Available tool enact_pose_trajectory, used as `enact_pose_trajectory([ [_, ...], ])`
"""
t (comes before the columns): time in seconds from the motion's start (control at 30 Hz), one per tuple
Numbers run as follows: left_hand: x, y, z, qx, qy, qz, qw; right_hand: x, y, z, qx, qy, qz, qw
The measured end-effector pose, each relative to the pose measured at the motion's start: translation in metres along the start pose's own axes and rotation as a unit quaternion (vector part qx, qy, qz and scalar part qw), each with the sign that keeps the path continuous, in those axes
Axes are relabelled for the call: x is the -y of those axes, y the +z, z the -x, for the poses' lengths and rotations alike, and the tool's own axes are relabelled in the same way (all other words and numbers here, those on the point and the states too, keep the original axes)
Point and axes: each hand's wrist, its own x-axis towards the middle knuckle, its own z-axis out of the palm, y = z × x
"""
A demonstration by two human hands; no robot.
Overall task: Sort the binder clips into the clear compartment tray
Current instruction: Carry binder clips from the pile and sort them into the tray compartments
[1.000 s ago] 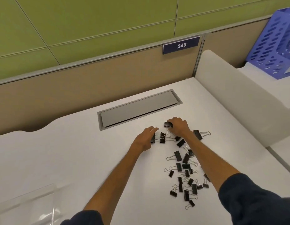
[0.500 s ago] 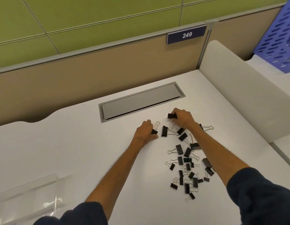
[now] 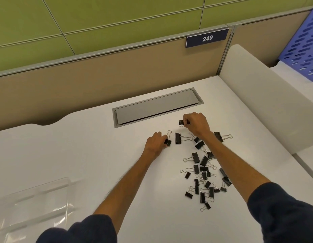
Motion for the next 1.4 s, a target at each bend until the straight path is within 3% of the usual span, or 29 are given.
enact_pose_trajectory([
  [0.1,0.0,0.004,0.003,-0.015,-0.006,0.005,1.0,0.004,0.011,0.009,0.003,-0.046,0.038,0.998],
  [0.33,0.004,0.008,0.007,-0.031,-0.022,0.033,0.999,-0.007,0.034,0.02,0.075,-0.052,0.148,0.985],
  [0.67,0.011,0.007,0.017,-0.072,-0.03,0.026,0.997,-0.006,0.04,0.02,0.113,-0.019,0.066,0.991],
  [0.9,0.017,-0.011,0.044,-0.124,-0.068,0.038,0.989,0.019,0.034,0.033,0.051,-0.031,0.015,0.998],
  [1.03,0.026,-0.023,0.064,-0.15,-0.077,0.018,0.986,0.049,0.023,0.034,0.017,-0.041,-0.003,0.999],
  [1.4,0.1,-0.059,0.147,-0.195,-0.145,0.005,0.97,0.18,0.005,0.032,0.029,-0.084,-0.125,0.988],
])
